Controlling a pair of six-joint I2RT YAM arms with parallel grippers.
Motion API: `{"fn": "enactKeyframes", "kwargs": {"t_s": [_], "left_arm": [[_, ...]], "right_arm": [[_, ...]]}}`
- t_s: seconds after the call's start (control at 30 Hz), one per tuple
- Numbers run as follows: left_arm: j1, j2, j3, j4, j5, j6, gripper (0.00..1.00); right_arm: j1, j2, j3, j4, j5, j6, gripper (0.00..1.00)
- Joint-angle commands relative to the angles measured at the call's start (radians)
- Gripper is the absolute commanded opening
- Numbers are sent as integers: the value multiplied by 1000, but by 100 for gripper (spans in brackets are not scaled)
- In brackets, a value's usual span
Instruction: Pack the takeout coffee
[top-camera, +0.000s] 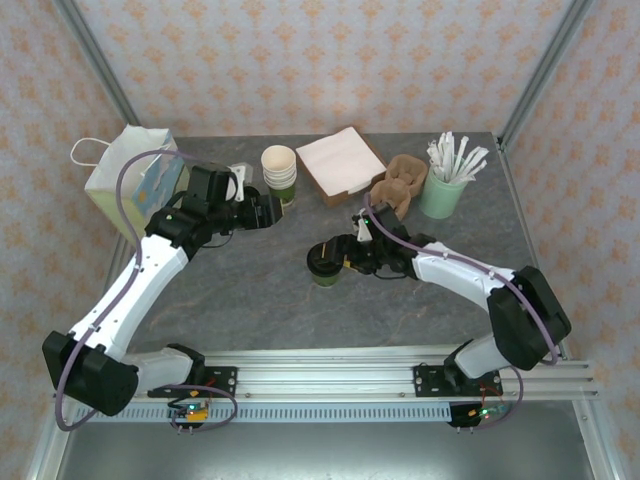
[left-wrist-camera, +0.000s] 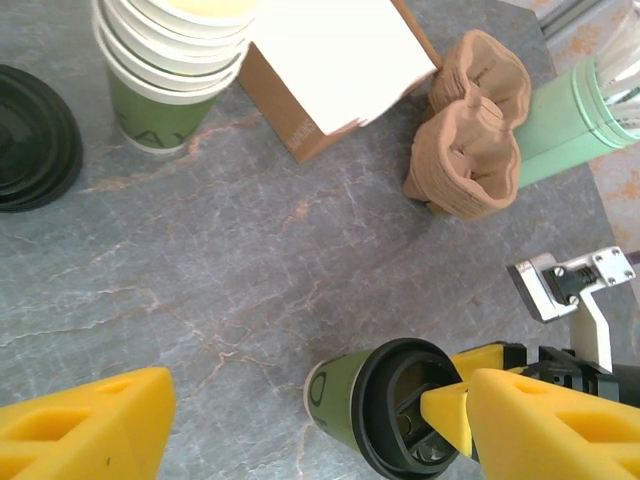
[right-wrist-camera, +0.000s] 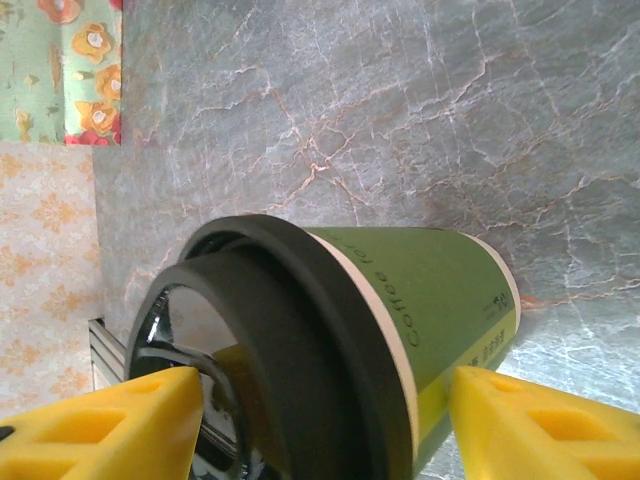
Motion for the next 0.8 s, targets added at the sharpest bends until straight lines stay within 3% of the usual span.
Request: {"fn": "enactKeyframes", "kwargs": {"t_s": [0.0,0.37,0.63,0.77], "left_arm": [[15,-24,17,-42,-54,29,78],[65,-40,62,-95,-114,66,78],[110,-58,105,-120,-149,84,78],[127,-67,138,-136,-219,95,78]], "right_arm": [[24,18,-14,115,-11,87,66],[147,180,99,231,38,179,64],[221,320,260,219,33,174,64],[224,312,302,134,63,120,67]]}}
